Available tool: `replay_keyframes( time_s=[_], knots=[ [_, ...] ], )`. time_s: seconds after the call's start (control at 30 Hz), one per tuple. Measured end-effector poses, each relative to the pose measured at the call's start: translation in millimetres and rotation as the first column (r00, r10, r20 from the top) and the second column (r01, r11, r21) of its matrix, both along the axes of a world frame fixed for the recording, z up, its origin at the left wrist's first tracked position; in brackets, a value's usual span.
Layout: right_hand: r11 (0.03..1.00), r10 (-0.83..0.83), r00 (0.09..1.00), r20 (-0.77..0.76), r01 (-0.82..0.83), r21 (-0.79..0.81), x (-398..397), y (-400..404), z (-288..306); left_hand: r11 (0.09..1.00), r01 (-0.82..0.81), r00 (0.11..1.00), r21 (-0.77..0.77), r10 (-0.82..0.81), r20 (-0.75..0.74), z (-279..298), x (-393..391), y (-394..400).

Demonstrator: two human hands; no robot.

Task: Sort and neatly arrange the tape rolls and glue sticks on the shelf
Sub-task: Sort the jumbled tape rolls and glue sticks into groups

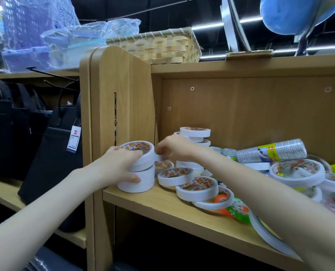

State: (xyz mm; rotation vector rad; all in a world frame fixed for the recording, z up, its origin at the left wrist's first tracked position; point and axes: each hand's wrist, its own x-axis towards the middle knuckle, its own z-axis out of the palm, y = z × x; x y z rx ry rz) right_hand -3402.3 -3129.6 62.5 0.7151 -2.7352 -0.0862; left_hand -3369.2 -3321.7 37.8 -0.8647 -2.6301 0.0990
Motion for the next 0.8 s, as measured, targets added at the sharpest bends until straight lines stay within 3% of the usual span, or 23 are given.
replay_keyframes(
  time_s=[0.1, 0.17, 0.27, 0.4, 0.47, 0.53, 0.57, 0.63, 0.73, 0.8],
  knots=[
    [0.978, -0.009, 0.982, -0.187, 0.048, 0.205, -10, 2, 0, 0.999, 0.018, 0.999, 0.031, -0.019, 0.045, 0, 0, -1],
    [0.973, -0.051, 0.992, -0.119, 0.076, 0.218, -17, 3, -4, 0.998, 0.022, 0.998, 0.051, -0.025, 0.064, 0, 0, 3],
    [0.996, -0.065, 0.998, 0.002, 0.064, 0.061, -10, 6, -2, 0.997, 0.029, 0.998, 0.072, -0.032, 0.044, -2, -3, 9],
    [0.985, -0.083, 0.995, -0.048, 0.074, -0.159, 19, 30, 20, 0.999, 0.016, 1.0, 0.031, -0.016, -0.018, -7, -21, 28],
    [0.973, -0.116, 0.991, 0.07, 0.128, -0.194, 36, 50, 31, 1.0, 0.007, 0.999, 0.025, -0.005, -0.053, -8, -33, 44],
    [0.97, -0.084, 0.932, 0.353, 0.158, -0.186, 59, 63, 35, 0.998, 0.019, 0.995, 0.058, -0.013, -0.095, -12, -46, 59],
    [0.972, -0.068, 0.871, 0.487, 0.169, -0.166, 71, 68, 35, 0.997, 0.018, 0.993, 0.075, -0.009, -0.115, -15, -52, 66],
    [0.982, -0.104, 0.78, 0.617, 0.177, -0.059, 88, 74, 32, 0.996, 0.015, 0.988, 0.087, -0.001, -0.157, -18, -60, 77],
    [0.97, -0.242, 0.786, 0.569, 0.19, 0.15, 91, 79, 20, 0.967, 0.112, 0.98, 0.229, -0.069, -0.189, -21, -61, 78],
    [0.958, -0.267, 0.839, 0.474, 0.179, 0.223, 85, 82, 11, 0.864, 0.27, 0.944, 0.425, -0.151, -0.293, -24, -48, 72]
  ],
)
